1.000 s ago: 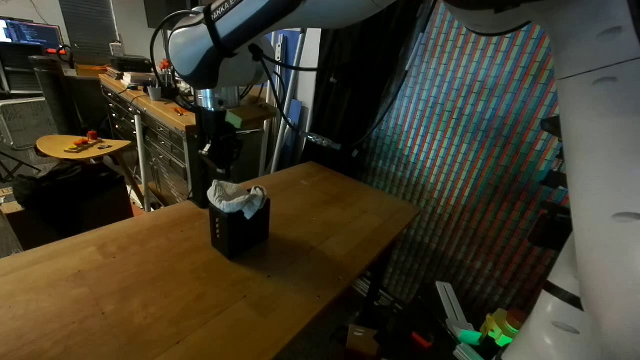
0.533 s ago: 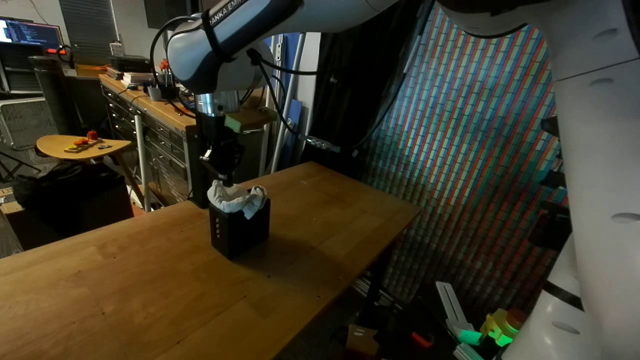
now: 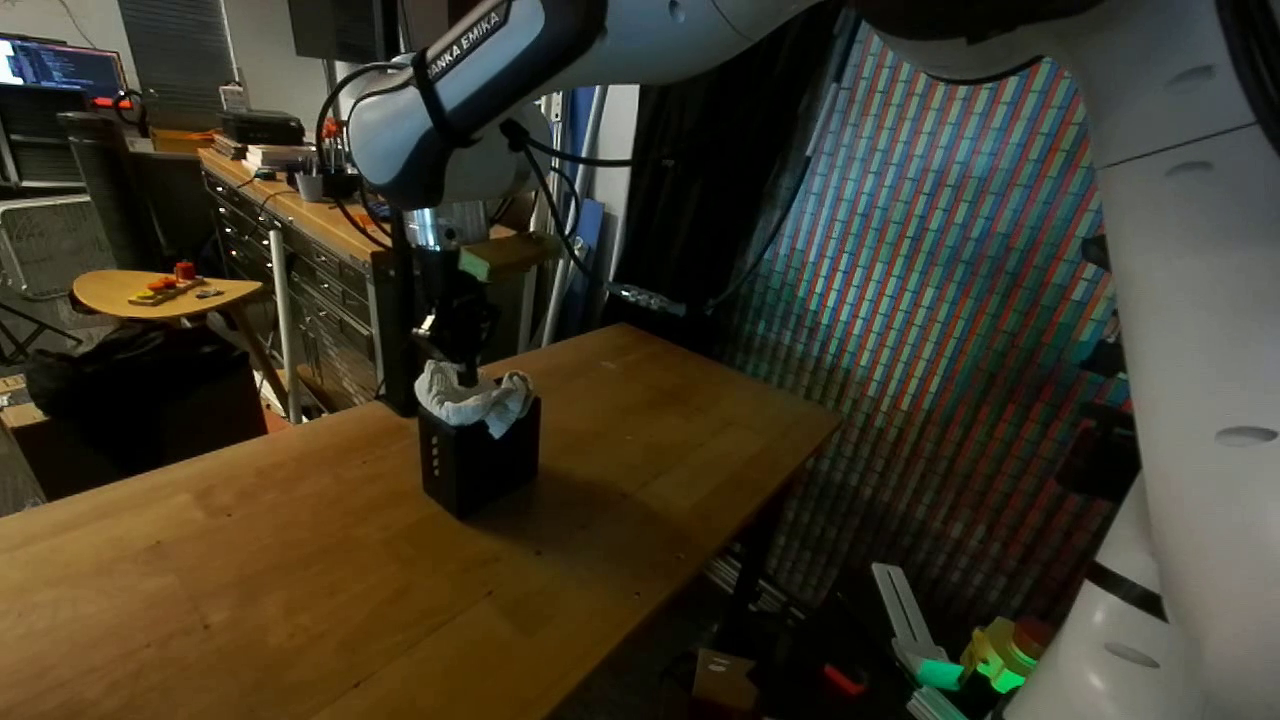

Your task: Put the towel in the box

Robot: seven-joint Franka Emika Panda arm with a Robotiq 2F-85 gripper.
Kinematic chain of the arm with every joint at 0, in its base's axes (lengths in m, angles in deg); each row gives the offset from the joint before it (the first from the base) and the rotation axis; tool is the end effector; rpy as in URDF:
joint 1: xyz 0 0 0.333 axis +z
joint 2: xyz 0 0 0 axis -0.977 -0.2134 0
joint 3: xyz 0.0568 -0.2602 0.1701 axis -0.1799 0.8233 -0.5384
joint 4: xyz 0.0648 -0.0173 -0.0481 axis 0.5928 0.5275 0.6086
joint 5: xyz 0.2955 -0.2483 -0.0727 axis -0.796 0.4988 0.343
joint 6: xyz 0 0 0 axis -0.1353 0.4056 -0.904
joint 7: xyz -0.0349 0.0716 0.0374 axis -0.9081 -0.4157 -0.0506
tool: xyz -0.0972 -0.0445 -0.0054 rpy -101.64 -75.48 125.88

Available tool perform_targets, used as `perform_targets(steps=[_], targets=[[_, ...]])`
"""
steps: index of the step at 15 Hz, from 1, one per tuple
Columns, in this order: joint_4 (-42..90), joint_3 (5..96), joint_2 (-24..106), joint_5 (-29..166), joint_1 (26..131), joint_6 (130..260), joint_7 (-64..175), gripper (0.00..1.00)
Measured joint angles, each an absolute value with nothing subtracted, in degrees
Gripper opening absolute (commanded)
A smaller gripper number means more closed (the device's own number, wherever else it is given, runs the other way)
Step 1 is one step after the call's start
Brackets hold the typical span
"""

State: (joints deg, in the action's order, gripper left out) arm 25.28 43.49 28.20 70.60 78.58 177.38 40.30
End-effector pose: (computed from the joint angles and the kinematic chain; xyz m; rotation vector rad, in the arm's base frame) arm 0.6702 0.0340 0.3148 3.0574 0.4375 -0.1540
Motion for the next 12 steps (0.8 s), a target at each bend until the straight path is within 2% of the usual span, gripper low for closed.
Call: perform_targets(steps=[12], targets=[[26.6, 43.6, 20.9, 67.7, 76.2, 183.2, 39.9, 0.05]])
